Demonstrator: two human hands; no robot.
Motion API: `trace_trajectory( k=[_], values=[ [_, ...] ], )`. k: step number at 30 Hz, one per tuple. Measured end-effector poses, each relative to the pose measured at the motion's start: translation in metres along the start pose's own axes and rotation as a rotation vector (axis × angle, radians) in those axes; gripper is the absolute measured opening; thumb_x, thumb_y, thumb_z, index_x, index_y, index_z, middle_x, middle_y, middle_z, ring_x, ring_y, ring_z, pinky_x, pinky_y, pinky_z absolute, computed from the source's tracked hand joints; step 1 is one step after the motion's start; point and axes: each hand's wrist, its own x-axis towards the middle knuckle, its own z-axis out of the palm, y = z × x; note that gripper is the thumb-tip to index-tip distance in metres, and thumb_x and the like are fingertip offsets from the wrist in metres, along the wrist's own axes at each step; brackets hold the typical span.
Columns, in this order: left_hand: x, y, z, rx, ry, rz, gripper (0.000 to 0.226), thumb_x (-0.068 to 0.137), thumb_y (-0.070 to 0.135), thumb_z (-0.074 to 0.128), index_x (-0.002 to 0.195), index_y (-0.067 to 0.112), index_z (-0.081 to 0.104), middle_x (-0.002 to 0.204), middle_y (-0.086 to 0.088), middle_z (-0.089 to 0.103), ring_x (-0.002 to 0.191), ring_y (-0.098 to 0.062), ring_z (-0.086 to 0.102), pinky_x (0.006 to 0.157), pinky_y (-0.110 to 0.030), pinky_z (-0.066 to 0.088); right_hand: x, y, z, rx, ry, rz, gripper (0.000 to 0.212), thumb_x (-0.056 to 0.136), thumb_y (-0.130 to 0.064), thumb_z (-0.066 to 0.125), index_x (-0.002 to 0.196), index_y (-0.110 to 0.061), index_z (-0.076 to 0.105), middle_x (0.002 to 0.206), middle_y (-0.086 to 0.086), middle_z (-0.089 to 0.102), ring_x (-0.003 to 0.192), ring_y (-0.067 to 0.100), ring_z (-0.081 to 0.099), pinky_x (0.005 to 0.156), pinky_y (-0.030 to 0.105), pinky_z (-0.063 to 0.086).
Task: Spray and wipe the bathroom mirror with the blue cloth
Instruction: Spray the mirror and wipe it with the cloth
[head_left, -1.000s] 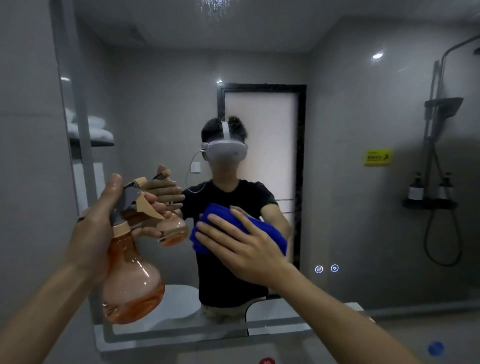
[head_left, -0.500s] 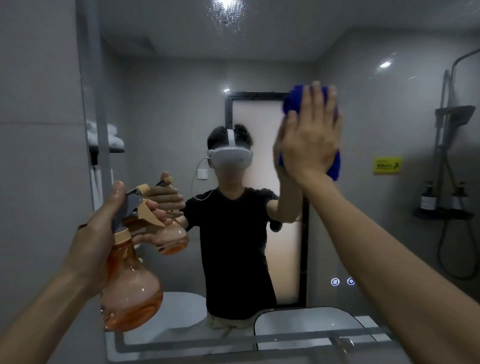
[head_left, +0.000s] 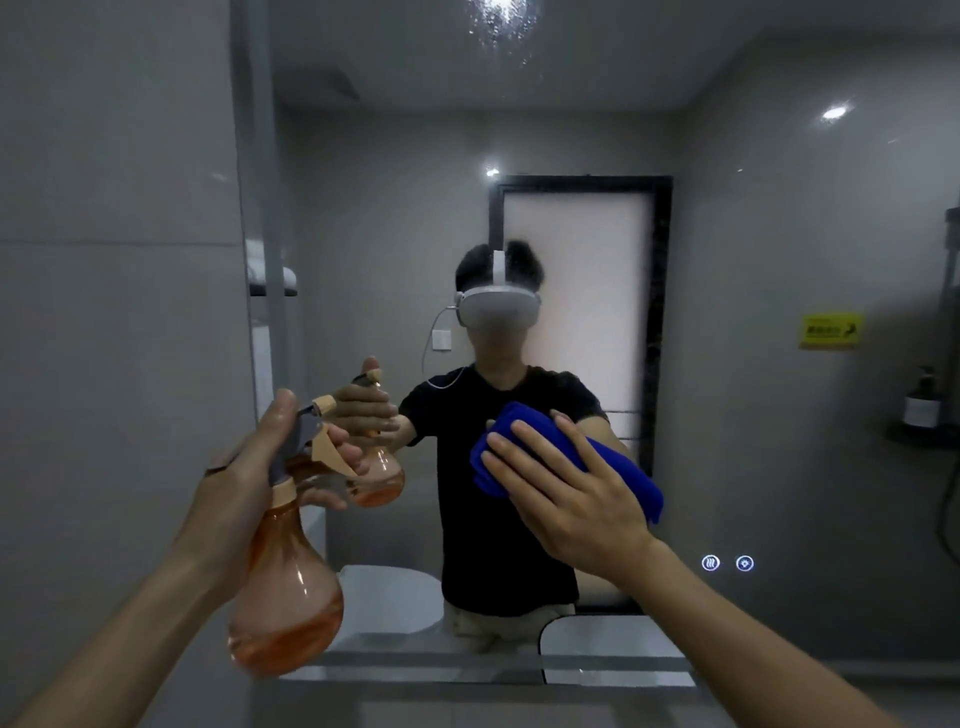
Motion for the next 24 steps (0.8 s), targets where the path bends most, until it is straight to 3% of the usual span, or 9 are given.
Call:
trace_trajectory(
  k=[4, 8, 13, 18, 21, 24],
  values=[
    [-0.013, -0.002, -0.022, 0.044, 0.06, -0.008, 0.062, 0.083, 0.067, 0.055, 0.099, 0.011, 0.074, 0.097, -0.02, 0.074, 0.091, -0.038, 0.071, 0.061, -0.038, 0.062, 0.003, -0.003, 0.0, -0.013, 0.016, 0.022, 0.056, 0.1, -0.03, 0.056, 0.152, -0.015, 0.04, 0.16, 0.006, 0.034, 0.151, 0.027, 0.027, 0.117, 0.058, 0.031],
    [-0.02, 0.006, -0.052, 0.05, 0.05, -0.003, 0.068, 0.086, 0.068, 0.051, 0.096, 0.004, 0.07, 0.092, -0.026, 0.071, 0.089, -0.042, 0.07, 0.055, -0.038, 0.058, 0.006, -0.006, -0.003, -0.028, -0.003, 0.029, 0.056, 0.101, -0.029, 0.054, 0.152, -0.014, 0.04, 0.161, 0.007, 0.033, 0.15, 0.029, 0.028, 0.115, 0.059, 0.033],
    [-0.024, 0.005, -0.081, 0.042, 0.052, -0.021, 0.06, 0.09, 0.061, 0.049, 0.086, 0.005, 0.069, 0.078, -0.026, 0.065, 0.074, -0.042, 0.064, 0.046, -0.033, 0.045, 0.005, -0.012, -0.001, -0.059, -0.016, 0.083, 0.052, 0.104, -0.029, 0.046, 0.153, -0.015, 0.037, 0.161, 0.008, 0.03, 0.151, 0.031, 0.026, 0.119, 0.058, 0.026],
    [-0.03, 0.001, -0.108, -0.04, 0.078, -0.042, 0.06, 0.092, 0.053, 0.047, 0.102, -0.003, 0.066, 0.092, -0.029, 0.069, 0.087, -0.04, 0.071, 0.048, -0.035, 0.056, 0.004, -0.016, 0.004, -0.096, -0.036, 0.126, 0.059, 0.098, -0.022, 0.061, 0.152, -0.012, 0.04, 0.161, 0.01, 0.032, 0.149, 0.034, 0.028, 0.114, 0.061, 0.032],
    [-0.02, 0.005, -0.117, -0.061, 0.064, -0.048, 0.055, 0.09, 0.053, 0.05, 0.106, 0.004, 0.069, 0.097, -0.027, 0.071, 0.092, -0.04, 0.071, 0.053, -0.037, 0.06, 0.013, -0.018, 0.001, -0.115, -0.026, 0.161, 0.062, 0.095, -0.02, 0.067, 0.151, -0.011, 0.041, 0.16, 0.011, 0.034, 0.149, 0.035, 0.03, 0.113, 0.062, 0.033],
    [-0.003, 0.013, -0.119, -0.084, 0.038, -0.022, 0.054, 0.089, 0.055, 0.051, 0.101, 0.006, 0.071, 0.096, -0.025, 0.071, 0.095, -0.043, 0.069, 0.054, -0.038, 0.06, 0.057, -0.017, 0.001, -0.119, 0.085, 0.333, 0.06, 0.097, -0.023, 0.062, 0.151, -0.009, 0.04, 0.159, 0.011, 0.036, 0.149, 0.034, 0.029, 0.115, 0.06, 0.031]
  ],
)
